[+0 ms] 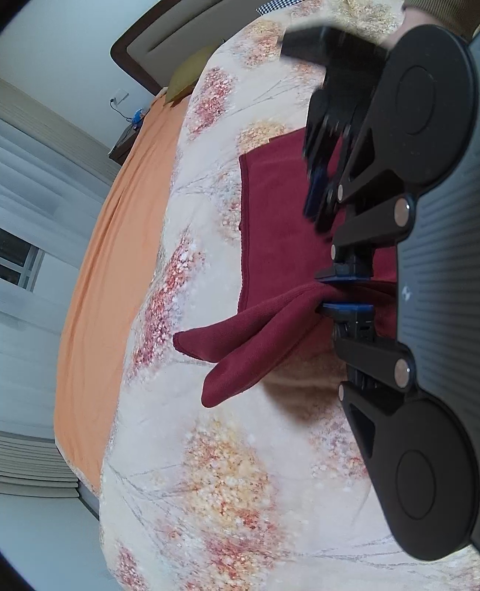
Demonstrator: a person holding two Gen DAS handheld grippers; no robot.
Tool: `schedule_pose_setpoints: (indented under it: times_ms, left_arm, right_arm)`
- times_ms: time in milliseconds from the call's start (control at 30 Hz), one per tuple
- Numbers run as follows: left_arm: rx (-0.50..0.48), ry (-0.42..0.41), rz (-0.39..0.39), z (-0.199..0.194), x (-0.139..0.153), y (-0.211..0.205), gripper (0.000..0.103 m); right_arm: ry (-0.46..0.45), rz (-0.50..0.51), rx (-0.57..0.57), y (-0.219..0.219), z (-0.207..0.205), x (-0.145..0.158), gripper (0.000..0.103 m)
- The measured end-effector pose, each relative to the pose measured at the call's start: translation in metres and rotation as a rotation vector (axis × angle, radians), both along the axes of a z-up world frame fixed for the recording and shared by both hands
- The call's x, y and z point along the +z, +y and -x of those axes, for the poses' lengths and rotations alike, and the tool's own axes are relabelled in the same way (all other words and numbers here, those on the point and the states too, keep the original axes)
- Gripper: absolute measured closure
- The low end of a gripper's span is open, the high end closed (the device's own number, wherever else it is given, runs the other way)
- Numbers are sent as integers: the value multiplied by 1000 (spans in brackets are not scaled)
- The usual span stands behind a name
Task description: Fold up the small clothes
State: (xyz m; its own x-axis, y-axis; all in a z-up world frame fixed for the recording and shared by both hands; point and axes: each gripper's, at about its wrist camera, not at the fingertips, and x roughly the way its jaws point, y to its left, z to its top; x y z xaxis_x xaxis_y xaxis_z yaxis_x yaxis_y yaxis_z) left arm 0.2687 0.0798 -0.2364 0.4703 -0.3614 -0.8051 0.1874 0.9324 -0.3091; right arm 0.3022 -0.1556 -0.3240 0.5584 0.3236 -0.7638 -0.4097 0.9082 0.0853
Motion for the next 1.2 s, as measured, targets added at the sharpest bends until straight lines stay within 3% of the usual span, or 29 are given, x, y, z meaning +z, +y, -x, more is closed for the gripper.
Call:
schedule_pose_setpoints:
  times_ms: [67,167,267,367,433,500,567,633,767,933,1033,1100,1200]
  left_arm:
    - [-2,-5,2,3,9,-5,92]
    - [-20,-14,9,4,20,-16,93]
    - [-47,-29,9,1,31,-35,92]
    - [-75,-28,12,-4,31,-57,93]
    - [-86,-21,18,-7,29,-72,93]
    - [-100,-23,33,-9,30,-88,92]
    - [-127,-24,40,-10,28,-107,92]
    - [-153,-17,36,-12,20,-129,92]
    - [-177,10,29,-19,-12,-175,92]
    - [-224,98,-64,-20,-72,-218,90]
    - [-234,100,13,-10,-63,-214,83]
    - [-220,64,77,-4,-42,-198,65]
    - [-165,-26,89,2,-15,-166,49]
  right_arm:
    - [47,11,10,0,-14,-18,83]
    - [66,-114,-34,-19,-16,-17,82]
    - [47,-231,-48,-37,6,-6,82]
    - [162,-233,-22,-46,25,-24,83]
    - [152,-287,-50,-62,45,-20,82]
    - [148,-395,-123,-88,66,-12,78]
    - [141,-491,-199,-117,87,-5,65]
    - [139,-562,-282,-145,102,-2,57]
    - [155,-609,-411,-190,121,-6,54]
    - [181,-623,-422,-212,128,-8,52]
    - [177,-670,-408,-216,125,-6,46]
    - [175,-717,-403,-217,121,-5,46]
    - [167,-764,-393,-216,109,-2,46]
